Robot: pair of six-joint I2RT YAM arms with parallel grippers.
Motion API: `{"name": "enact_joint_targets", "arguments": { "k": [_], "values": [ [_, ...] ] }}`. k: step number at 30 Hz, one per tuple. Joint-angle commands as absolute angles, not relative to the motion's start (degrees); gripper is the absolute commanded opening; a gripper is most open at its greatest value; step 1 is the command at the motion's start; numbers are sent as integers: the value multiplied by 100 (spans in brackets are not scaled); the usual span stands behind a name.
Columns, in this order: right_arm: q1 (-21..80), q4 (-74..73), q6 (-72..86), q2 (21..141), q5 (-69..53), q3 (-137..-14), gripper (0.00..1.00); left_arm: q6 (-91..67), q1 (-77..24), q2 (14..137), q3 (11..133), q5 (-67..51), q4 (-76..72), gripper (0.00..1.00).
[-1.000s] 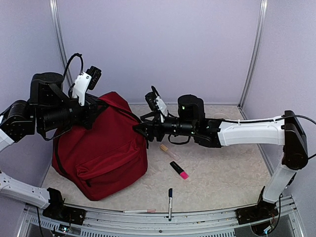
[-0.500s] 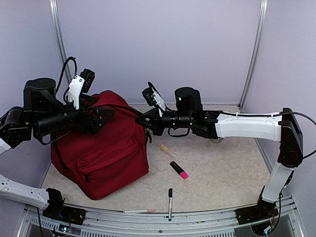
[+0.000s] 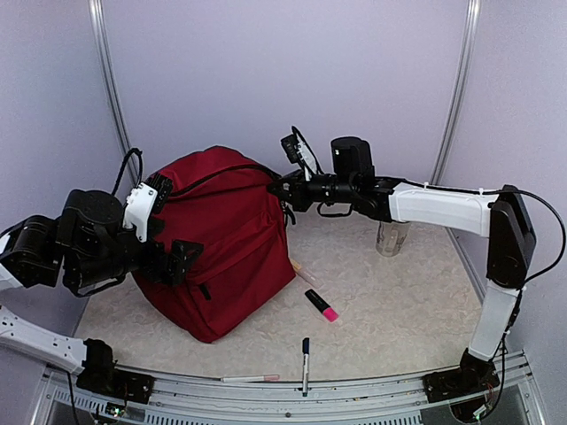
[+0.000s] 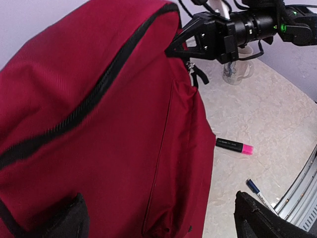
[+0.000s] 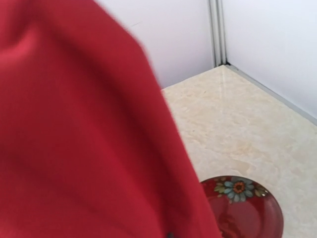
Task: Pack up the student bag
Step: Pass from the right arm to the left
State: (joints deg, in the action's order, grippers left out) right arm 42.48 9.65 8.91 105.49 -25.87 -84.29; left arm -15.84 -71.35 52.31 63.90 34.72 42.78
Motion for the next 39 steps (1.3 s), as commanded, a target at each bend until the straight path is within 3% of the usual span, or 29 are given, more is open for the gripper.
{"name": "enact_joint_targets", "arguments": {
  "k": [1,7,19,25,32,35,39],
  "values": [
    [4121,1337,1009,10544,-2560,-8744,0,-3010,-7433,4943,6246,4478,5015,99],
    [4035,1274,1003,10564,-2541,-8731,0,-3757,-7855,4441,6227,4714,5331,99],
    [4025,1256,994,10591,-2607,-8753,0,-5593,-7573,3857,4960,5743,5598,99],
    [4028,1300,1066,10591,-2667,-8749,0,-3872,-6442,3859,4100,3507,3226,99],
    [4025,1320,1160,10609,-2740,-8767,0,-3273,-5501,3452,3311,1716,1869,97],
    [4025,1333,1237,10704,-2720,-8842,0,-3309,-5492,3561,3109,1287,1446,89],
    [4025,1323,1344,10836,-2717,-8962,0,-3323,-5494,3883,3081,1014,1464,57]
  ]
}}
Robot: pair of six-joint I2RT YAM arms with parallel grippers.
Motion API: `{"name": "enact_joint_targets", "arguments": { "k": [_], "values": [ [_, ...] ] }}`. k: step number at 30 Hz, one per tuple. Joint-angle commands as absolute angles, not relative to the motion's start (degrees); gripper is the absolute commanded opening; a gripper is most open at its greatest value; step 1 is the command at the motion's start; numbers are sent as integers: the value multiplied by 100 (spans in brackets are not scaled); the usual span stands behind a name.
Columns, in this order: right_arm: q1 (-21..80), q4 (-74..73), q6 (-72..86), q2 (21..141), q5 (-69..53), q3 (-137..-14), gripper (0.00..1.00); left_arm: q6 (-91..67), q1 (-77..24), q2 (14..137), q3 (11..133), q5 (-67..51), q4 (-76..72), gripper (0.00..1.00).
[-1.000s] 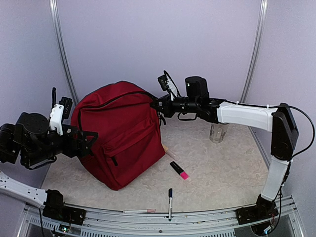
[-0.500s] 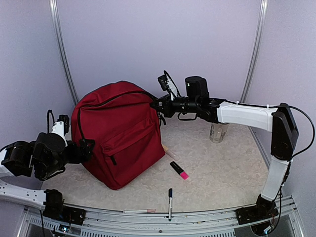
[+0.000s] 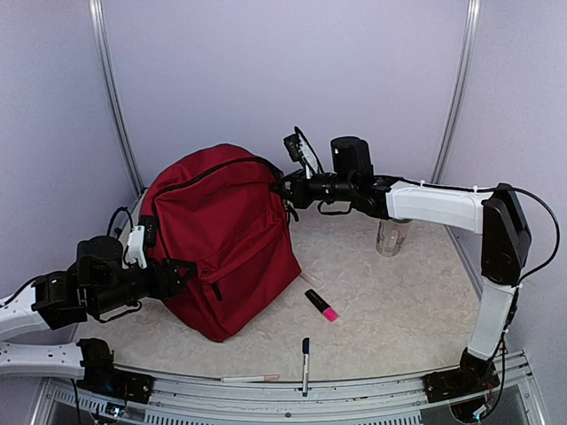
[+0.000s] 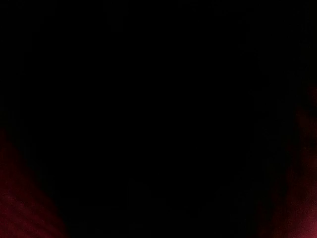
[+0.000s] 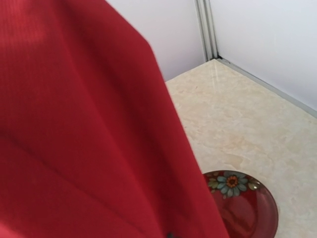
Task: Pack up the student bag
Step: Pass from the right arm to the left, then grab the lower front pocket of the student bag.
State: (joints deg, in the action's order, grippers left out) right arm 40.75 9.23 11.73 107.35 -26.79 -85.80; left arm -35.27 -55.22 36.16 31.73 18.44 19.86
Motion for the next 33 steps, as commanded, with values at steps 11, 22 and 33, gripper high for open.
{"name": "enact_joint_targets", "arguments": {
  "k": [11,22,33],
  "values": [
    [4020,274,835,9958,-1718,-8547,60,-3481,-5540,3600,3081,1254,1218,0],
    [5426,1336,711,7987,27,-5766,44,-3385,-5718,3633,3204,1548,1218,0],
    [6949,2665,1374,9522,-408,-5789,46,-3375,-5923,3740,3250,1724,1173,0]
  ]
}}
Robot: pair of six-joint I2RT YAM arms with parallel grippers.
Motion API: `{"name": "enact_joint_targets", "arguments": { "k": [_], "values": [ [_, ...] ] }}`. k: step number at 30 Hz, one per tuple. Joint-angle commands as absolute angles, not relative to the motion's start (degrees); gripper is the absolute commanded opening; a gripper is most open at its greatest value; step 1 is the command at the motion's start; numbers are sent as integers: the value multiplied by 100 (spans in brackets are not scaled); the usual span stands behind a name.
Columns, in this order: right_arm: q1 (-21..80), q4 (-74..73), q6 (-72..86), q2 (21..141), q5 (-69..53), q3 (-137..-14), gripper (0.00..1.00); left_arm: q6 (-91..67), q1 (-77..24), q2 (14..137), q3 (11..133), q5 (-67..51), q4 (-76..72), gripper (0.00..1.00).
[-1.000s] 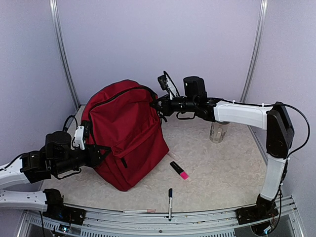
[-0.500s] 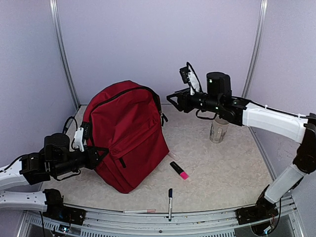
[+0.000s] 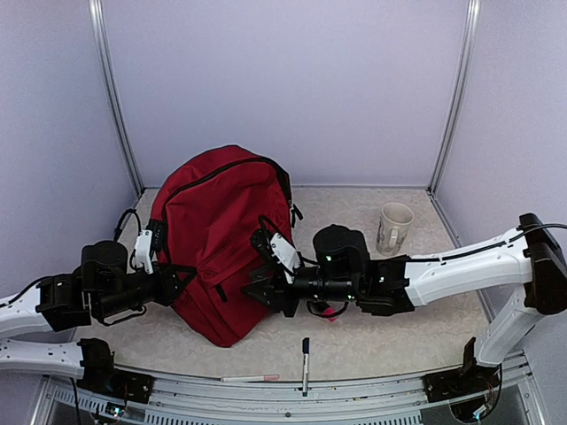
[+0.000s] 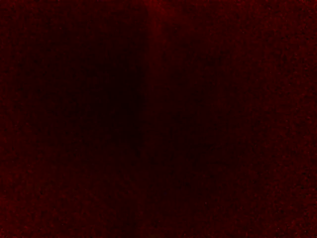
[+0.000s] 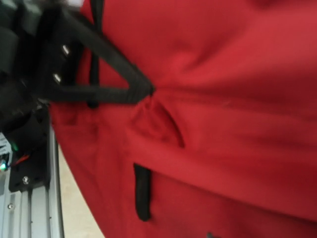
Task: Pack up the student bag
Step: Grab the lower front pocket of the student bag.
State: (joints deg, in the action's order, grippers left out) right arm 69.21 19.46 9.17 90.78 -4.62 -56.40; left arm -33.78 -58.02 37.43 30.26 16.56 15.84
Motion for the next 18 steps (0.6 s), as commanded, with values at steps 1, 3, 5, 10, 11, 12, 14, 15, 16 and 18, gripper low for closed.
{"name": "enact_joint_targets", "arguments": {
  "k": [1,3,5,10,11,12,14,15,16,18],
  "values": [
    [6964,2741,1486,9663,-387,-5832,47,-3375,-5950,3754,3264,1749,1171,0],
    [6984,2840,1586,9921,-387,-5946,47,-3369,-6011,3775,3269,1808,1169,0],
    [6996,2896,1619,10116,-433,-6096,48,-3342,-6050,3786,3285,1843,1141,0],
    [7005,3131,1645,10447,-638,-6347,49,-3324,-6081,3848,3300,1849,1094,0],
    [7005,3107,1634,10515,-653,-6410,49,-3324,-6087,3864,3296,1854,1084,0],
    [7005,3095,1635,10576,-653,-6460,49,-3324,-6097,3871,3296,1859,1075,0],
    [7005,3121,1641,10667,-723,-6549,48,-3323,-6108,3892,3287,1867,1059,0],
    [7011,3181,1648,10698,-792,-6569,48,-3316,-6113,3900,3294,1864,1052,0],
    [7028,3222,1650,10729,-863,-6596,47,-3317,-6117,3898,3296,1863,1054,0],
    [7068,3136,1601,10826,-913,-6710,46,-3319,-6117,3900,3304,1863,1055,0]
  ]
}}
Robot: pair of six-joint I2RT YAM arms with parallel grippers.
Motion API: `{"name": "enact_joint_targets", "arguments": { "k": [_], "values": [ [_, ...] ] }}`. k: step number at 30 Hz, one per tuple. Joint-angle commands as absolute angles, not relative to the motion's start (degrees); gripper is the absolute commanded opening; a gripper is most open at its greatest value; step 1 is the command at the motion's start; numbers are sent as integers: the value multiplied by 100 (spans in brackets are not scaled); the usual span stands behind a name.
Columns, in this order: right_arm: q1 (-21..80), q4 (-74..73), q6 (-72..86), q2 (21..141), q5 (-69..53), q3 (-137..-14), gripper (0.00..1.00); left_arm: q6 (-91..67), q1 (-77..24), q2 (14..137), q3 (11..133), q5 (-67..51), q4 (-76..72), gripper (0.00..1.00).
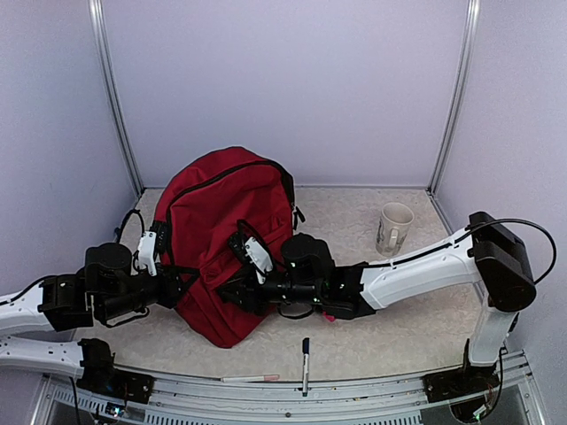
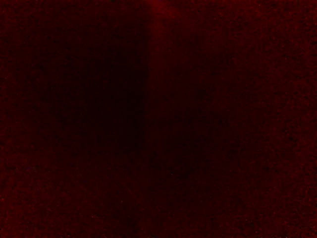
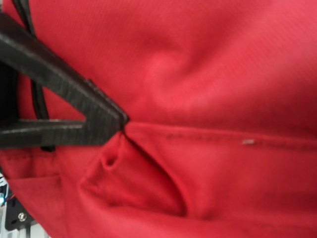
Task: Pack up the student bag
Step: Grab the lower front pocket of the student bag.
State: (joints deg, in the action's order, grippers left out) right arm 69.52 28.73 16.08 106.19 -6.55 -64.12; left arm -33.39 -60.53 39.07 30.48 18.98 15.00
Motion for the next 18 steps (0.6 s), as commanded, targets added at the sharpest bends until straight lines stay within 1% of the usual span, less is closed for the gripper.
{"name": "enact_joint_targets", "arguments": {
  "k": [1,3,6,9,10,13,14,18],
  "values": [
    [7086,3050,1587,10881,-907,-6789,46,-3314,-6117,3899,3305,1871,1051,0],
    [7101,2981,1606,10953,-859,-6836,44,-3312,-6117,3902,3305,1880,1051,0],
    [7102,3165,1703,10957,-809,-6704,33,-3303,-6126,3902,3305,1874,1046,0],
    [7102,2995,1681,11030,-763,-6766,29,-3280,-6122,3902,3313,1881,1055,0],
    [7102,2959,1679,11047,-761,-6787,25,-3273,-6125,3902,3316,1889,1055,0],
    [7104,2960,1679,11044,-757,-6749,5,-3261,-6125,3886,3322,1890,1046,0],
    [7102,2951,1658,11026,-741,-6743,0,-3265,-6125,3885,3322,1892,1040,0],
    [7094,2830,1503,10872,-507,-6646,0,-3265,-6135,3855,3327,1915,1080,0]
  ]
}}
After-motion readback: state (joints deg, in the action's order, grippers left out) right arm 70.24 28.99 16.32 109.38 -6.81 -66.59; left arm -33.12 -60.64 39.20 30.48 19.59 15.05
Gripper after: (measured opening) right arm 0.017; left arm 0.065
